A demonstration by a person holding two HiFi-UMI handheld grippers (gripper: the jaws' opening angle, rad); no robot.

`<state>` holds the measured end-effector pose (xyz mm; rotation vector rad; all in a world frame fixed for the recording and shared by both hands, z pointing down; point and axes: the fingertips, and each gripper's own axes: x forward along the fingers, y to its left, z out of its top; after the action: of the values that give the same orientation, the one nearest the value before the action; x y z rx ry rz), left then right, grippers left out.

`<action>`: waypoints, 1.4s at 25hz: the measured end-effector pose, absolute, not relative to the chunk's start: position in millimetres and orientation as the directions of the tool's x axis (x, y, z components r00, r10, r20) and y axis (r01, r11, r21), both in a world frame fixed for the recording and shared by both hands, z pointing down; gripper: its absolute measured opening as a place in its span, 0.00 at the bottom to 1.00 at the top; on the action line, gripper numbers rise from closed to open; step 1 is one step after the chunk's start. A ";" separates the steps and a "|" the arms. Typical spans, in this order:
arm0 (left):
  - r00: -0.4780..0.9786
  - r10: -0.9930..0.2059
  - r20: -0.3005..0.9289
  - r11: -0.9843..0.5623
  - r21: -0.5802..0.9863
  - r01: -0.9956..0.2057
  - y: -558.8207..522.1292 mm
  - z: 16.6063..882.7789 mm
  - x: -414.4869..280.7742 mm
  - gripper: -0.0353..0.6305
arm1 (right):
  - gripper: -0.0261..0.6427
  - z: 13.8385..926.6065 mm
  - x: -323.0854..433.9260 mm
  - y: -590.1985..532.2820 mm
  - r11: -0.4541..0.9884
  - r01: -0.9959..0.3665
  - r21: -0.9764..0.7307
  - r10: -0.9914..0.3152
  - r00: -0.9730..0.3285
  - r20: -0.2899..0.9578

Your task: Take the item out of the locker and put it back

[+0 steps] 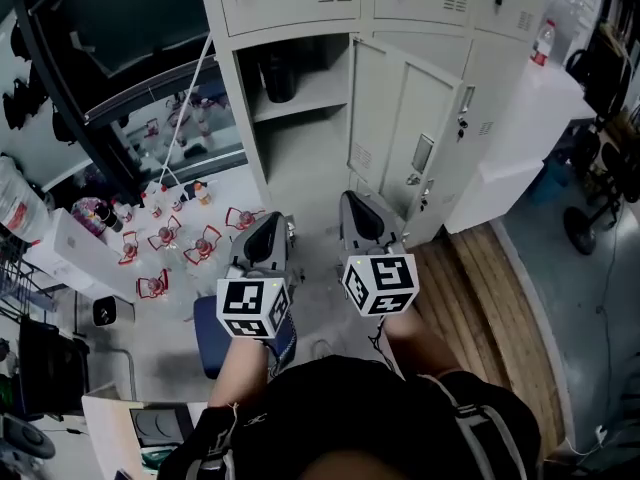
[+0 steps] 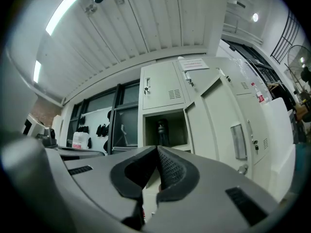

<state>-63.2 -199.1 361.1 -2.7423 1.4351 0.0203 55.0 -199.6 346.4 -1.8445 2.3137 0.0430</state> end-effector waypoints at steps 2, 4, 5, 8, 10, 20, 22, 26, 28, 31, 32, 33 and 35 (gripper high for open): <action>0.571 -0.820 -0.036 -0.571 -0.029 -0.821 -230.3 359.7 -61.4 0.07 | 0.06 345.4 54.9 -231.5 0.232 -0.969 -0.084 -0.963 -0.217 -0.158; 0.575 -0.818 -0.031 -0.574 -0.028 -0.818 -259.5 357.8 -59.4 0.07 | 0.06 342.5 54.3 -262.4 0.235 -0.968 -0.083 -0.963 -0.221 -0.154; 0.576 -0.817 -0.025 -0.575 -0.030 -0.818 -272.4 356.5 -58.8 0.07 | 0.06 340.5 53.6 -275.9 0.238 -0.968 -0.085 -0.963 -0.223 -0.153; 0.568 -0.823 -0.016 -0.568 -0.027 -0.823 -305.3 351.8 -58.2 0.07 | 0.06 334.8 52.0 -309.0 0.253 -0.963 -0.091 -0.959 -0.238 -0.153; 0.557 -0.830 -0.013 -0.557 -0.018 -0.831 -319.6 349.8 -57.7 0.07 | 0.06 333.5 52.6 -325.4 0.266 -0.959 -0.094 -0.957 -0.250 -0.150; 0.444 -0.896 -0.014 -0.444 0.002 -0.896 -364.7 349.5 -68.6 0.07 | 0.06 323.1 51.9 -390.2 0.352 -0.933 -0.080 -0.929 -0.338 -0.151; 0.431 -0.902 -0.014 -0.431 0.003 -0.902 -371.4 349.7 -69.5 0.07 | 0.06 319.3 53.3 -401.3 0.347 -0.934 -0.087 -0.929 -0.330 -0.167; 0.418 -0.908 -0.016 -0.418 -0.007 -0.908 -376.8 349.4 -68.7 0.07 | 0.45 297.0 51.3 -423.1 0.379 -0.922 -0.074 -0.908 -0.355 -0.223; 0.407 -0.913 -0.017 -0.407 -0.009 -0.913 -378.5 348.9 -70.5 0.07 | 0.57 287.1 50.6 -437.6 0.379 -0.923 -0.064 -0.908 -0.358 -0.216; 0.386 -0.922 -0.024 -0.386 -0.012 -0.922 -379.2 346.1 -75.6 0.07 | 0.65 277.7 45.4 -460.0 0.379 -0.924 -0.045 -0.911 -0.365 -0.192; 0.379 -0.925 -0.026 -0.379 -0.013 -0.925 -379.1 345.1 -77.4 0.07 | 0.67 275.3 42.8 -467.8 0.381 -0.924 -0.042 -0.911 -0.368 -0.185; 0.373 -0.927 -0.028 -0.373 -0.015 -0.928 -378.8 344.6 -79.0 0.07 | 0.67 273.2 39.9 -475.8 0.383 -0.923 -0.040 -0.912 -0.371 -0.176; 0.361 -0.932 -0.028 -0.361 -0.016 -0.932 -378.1 344.4 -82.3 0.07 | 0.69 269.2 33.7 -492.7 0.386 -0.921 -0.040 -0.913 -0.376 -0.161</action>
<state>-82.3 -378.1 344.4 -2.5673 1.7589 0.0220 33.7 -492.7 269.2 -1.6562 2.4820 0.0841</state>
